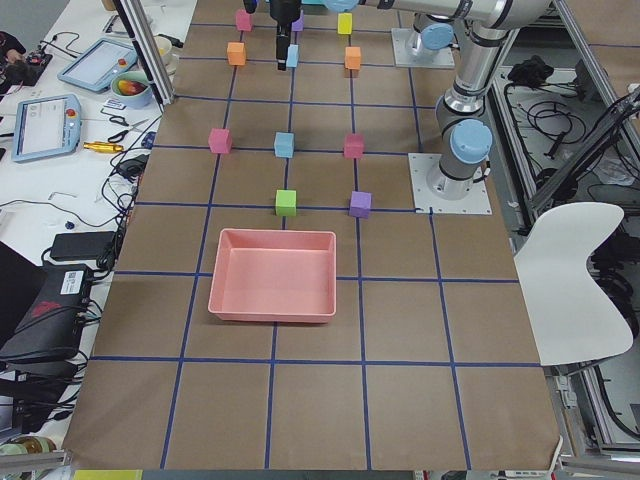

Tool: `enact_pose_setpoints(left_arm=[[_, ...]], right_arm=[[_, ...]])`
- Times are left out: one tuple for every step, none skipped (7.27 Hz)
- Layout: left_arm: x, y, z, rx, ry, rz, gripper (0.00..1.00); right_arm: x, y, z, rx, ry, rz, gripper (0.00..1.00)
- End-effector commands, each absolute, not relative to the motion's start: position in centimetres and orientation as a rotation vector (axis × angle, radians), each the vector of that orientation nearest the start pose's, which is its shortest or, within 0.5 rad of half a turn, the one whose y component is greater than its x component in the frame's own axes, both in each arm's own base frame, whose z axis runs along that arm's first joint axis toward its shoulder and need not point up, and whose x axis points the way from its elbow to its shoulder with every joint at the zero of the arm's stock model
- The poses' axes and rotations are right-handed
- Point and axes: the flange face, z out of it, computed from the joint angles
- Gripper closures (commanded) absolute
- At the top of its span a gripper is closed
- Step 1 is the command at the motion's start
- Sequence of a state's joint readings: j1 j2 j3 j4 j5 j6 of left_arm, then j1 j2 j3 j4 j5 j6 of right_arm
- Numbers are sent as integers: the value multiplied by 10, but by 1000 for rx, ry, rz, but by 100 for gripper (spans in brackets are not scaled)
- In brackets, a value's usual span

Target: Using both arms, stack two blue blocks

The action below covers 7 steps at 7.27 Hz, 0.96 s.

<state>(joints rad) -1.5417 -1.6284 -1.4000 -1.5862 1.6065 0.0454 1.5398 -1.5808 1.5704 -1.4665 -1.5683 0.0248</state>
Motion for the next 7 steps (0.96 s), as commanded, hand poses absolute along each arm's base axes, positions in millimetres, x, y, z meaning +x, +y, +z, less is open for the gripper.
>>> enact_pose_setpoints(left_arm=[[-115,-526,541,23,3099,-148,0],[-115,-525,542,23,3099,-150,0],[-115,-525,542,23,3099,-150,0],[-115,-527,536,24,3099,-131,0],[-117,-528,529,22,3102,-110,0],[-117,-525,518,36,3102,-77,0],[-116,-522,504,37,3103,-41,0]], right_arm=[[118,-482,482,87,3135,149,0],[118,-482,482,87,3136,152,0],[116,-482,482,84,3150,152,0],[117,-482,482,79,3149,152,0],[115,-482,482,79,3146,162,0],[117,-480,482,69,3146,167,0],[117,-479,478,69,3147,179,0]])
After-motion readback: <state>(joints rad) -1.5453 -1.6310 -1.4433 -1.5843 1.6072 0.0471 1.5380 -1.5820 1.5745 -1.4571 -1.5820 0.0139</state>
